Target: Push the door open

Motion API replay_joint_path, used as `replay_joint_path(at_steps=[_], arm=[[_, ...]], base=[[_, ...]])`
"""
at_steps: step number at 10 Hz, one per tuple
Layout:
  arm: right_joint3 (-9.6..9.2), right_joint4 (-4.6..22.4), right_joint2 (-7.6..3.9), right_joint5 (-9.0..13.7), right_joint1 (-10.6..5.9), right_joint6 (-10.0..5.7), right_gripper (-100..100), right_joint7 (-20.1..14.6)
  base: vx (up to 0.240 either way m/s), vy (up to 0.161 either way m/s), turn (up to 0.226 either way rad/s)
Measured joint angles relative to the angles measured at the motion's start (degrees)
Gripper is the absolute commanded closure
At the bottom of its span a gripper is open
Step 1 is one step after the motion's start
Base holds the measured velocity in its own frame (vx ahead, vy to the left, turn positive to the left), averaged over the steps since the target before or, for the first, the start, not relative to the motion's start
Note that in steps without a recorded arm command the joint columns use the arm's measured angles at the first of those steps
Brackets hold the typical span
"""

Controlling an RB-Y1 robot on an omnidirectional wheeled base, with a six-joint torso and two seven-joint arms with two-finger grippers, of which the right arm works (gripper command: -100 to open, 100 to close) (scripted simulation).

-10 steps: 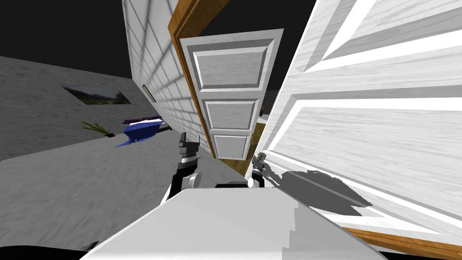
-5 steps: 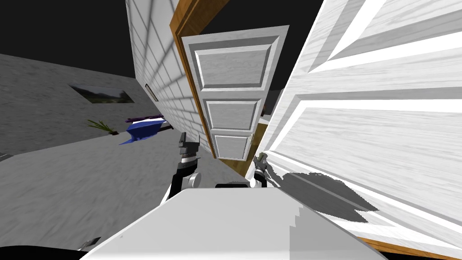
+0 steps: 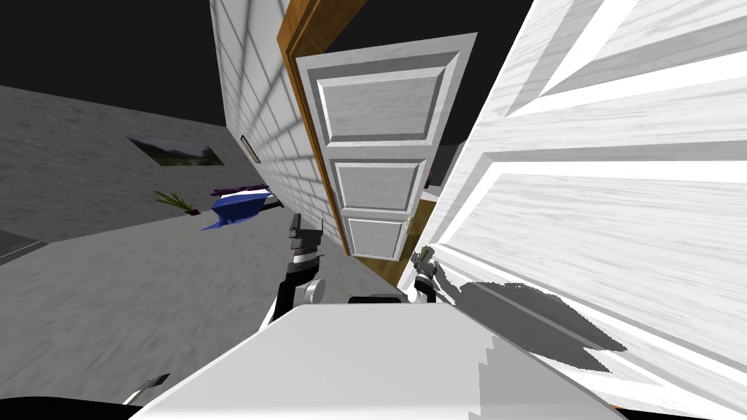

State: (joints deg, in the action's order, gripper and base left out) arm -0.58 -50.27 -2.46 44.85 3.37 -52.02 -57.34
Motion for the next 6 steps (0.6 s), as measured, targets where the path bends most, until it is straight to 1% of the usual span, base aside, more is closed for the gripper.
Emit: replay_joint_path(at_steps=[1,2,3,4,5,6], arm=[[0.57,1.2,0.05,-0.1,-0.71,-0.54,100,-0.2],[0.82,1.0,-0.40,-0.1,-0.62,-0.34,100,-0.5],[1.34,-0.8,-0.29,-0.1,0.32,0.47,100,0.0],[1.76,0.5,-0.20,-0.3,-0.23,-0.20,100,-0.2],[1.99,0.5,-0.59,-0.3,-0.09,-0.10,100,-0.7],[2.17,2.1,-0.90,-0.6,-0.63,-0.98,100,-1.7]], base=[[0.020,-0.007,0.021],[0.012,0.000,0.030],[0.026,-0.010,0.024],[0.018,-0.008,0.029],[0.019,-0.002,0.040],[0.019,-0.011,-0.003]])
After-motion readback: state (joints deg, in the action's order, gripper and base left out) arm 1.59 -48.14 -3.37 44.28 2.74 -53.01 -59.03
